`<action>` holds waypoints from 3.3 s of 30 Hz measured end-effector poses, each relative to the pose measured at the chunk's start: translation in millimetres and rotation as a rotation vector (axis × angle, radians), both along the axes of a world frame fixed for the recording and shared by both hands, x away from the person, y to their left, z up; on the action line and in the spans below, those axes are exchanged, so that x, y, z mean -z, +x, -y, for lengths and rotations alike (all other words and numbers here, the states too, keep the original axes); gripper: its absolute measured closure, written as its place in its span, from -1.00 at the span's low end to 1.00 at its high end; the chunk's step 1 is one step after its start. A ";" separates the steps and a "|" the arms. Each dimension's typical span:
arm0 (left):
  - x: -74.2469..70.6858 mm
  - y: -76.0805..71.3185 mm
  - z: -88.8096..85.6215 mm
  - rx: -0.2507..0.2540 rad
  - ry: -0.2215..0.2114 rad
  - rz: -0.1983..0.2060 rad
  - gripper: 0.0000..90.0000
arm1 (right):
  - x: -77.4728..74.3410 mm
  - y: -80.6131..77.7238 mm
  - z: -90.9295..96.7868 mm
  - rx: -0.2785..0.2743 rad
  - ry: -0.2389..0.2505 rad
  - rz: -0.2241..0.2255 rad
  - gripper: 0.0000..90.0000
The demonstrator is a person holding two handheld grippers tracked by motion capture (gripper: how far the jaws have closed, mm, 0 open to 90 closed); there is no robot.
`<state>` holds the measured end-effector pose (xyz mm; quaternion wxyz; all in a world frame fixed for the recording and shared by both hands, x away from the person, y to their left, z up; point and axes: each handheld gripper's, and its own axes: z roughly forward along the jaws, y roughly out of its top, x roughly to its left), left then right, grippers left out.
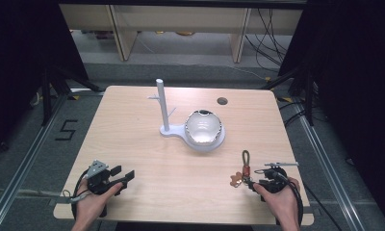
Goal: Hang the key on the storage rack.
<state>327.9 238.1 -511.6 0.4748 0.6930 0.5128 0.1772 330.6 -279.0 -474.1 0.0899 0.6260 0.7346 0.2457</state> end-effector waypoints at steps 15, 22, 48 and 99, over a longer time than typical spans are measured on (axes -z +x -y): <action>-1.0 4.2 10.2 0.023 0.003 0.004 -0.21 | -13.8 47.3 -9.7 0.053 -0.019 -0.233 0.15; -1.9 -0.6 10.6 0.030 0.012 -0.007 -0.21 | -13.0 60.3 -16.5 0.018 -0.046 -0.213 0.15; 3.9 0.0 10.6 0.038 0.003 -0.022 -0.21 | -2.0 94.7 -43.5 0.100 -0.131 -0.324 0.28; 9.4 0.3 15.0 0.042 0.016 -0.015 -0.22 | -20.2 49.8 -30.4 -0.030 -0.022 0.025 0.52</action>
